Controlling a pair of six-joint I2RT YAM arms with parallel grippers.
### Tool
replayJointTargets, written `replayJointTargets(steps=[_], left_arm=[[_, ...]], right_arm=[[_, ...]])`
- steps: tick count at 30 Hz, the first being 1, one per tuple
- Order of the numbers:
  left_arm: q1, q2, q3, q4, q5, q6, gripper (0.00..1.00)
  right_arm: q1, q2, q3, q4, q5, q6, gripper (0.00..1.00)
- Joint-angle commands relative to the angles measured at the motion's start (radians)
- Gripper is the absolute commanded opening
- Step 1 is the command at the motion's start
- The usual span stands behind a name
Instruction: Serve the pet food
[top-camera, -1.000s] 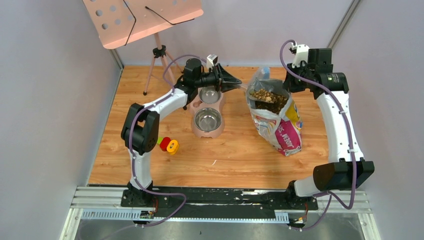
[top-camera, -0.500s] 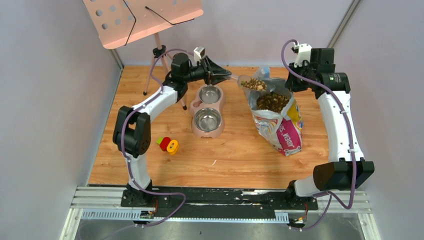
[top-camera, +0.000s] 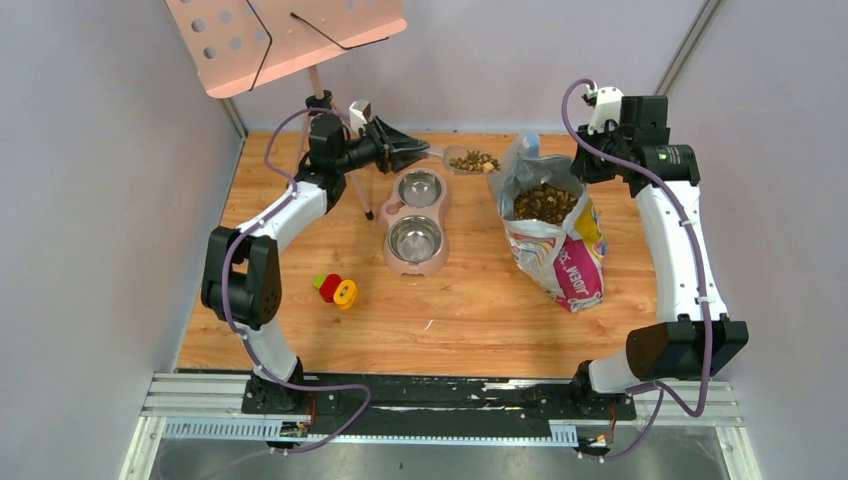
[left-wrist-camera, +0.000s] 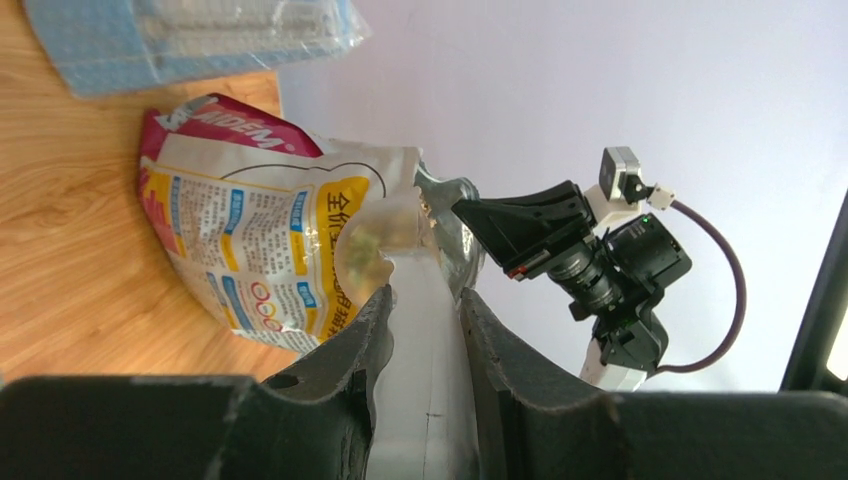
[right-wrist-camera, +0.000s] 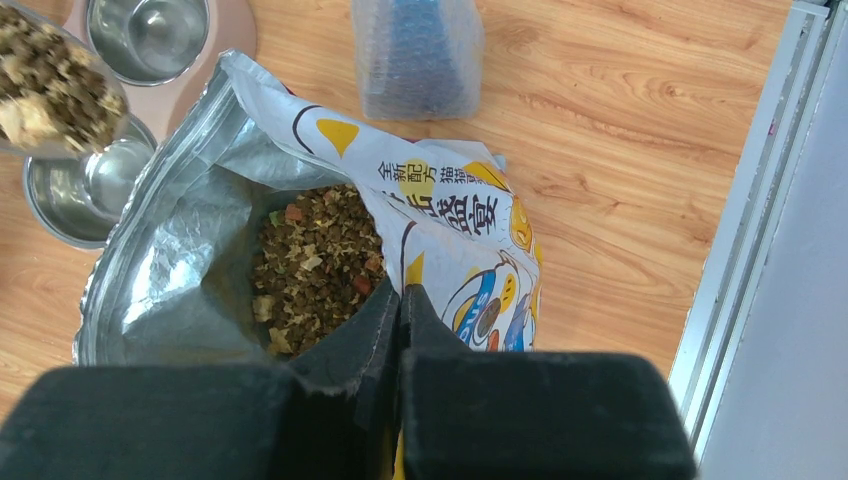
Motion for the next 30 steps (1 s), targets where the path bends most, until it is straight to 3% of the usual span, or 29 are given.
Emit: replayJointTargets(steps=[1,19,30], left_arm=[[0.058,-0.098,-0.051,0.041,0.007,0.02,0.0],[0.198,-0.199,-0.286,0.11,-0.048,0.073,0.0],[0.332,-0.316,-0.403,0.024,0.037,0.216,0.0]], right_arm=[[-0.007,0.009,0.042,0.107,-0.002,-0.023,0.0],[-0.007,0.032,0.072,0.105,-0.018,-0.043,0.0],[-0.024,0.024,0.067,0.109,-0.057,-0.049,0.0]])
